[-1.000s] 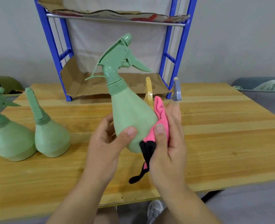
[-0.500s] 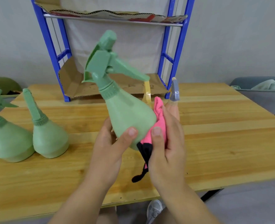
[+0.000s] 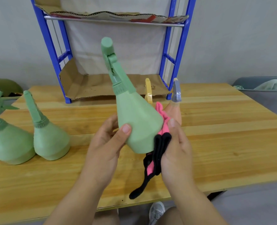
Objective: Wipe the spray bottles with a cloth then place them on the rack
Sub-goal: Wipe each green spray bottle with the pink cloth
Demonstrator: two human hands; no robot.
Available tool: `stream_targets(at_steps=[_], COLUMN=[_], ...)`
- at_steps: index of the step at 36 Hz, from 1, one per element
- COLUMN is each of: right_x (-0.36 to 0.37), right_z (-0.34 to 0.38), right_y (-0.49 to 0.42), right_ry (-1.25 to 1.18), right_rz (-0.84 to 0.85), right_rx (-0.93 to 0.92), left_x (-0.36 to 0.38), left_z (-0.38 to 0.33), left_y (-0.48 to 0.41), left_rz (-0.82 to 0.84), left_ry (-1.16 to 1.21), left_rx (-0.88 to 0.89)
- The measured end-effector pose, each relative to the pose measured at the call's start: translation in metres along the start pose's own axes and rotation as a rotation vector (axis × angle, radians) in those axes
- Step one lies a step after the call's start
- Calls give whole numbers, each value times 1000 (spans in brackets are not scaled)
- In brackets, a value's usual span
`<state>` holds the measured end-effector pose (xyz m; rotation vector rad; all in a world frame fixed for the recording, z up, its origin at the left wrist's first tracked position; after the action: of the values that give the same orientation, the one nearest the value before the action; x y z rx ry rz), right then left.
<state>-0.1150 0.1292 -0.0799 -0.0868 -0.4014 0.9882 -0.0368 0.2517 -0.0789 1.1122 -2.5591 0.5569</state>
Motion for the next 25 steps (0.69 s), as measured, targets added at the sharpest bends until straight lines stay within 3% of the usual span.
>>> stream_targets(at_steps=[5,9,12,16,18,22,25], right_x=[0,7,6,1,2,-2,-4], right_z=[18,21,20,6,1,5,8], right_y=[13,18,12,-7,-10,-4,5], right_ry=[550,674,608,128,-6,53,273], right_rz=[-90,-68,-24,75,125,26,-38], right_rx=[-398,-518,-442,-64,36,-65,-199], left_x=[3,4,0,-3,-5,-1,2], left_z=[4,7,5,6,8,7,9], left_y=[1,-2,-1,0,0,-1,-2], left_rz=[0,17,27,35,29,23,-7], left_ry=[52,3,-42,66,130,105,66], left_rx=[20,-2,-6,-16,-18,2,-10])
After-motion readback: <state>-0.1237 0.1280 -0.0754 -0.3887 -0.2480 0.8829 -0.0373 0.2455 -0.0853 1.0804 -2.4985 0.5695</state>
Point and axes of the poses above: each hand's wrist, its own y-axis away from the middle knuckle, its own x-axis out of the palm, z = x × y, the point moved 8 cm from there along -y, towards the middle knuckle, and after that the axes turned 9 degrees about z, right-handed, at the moved point
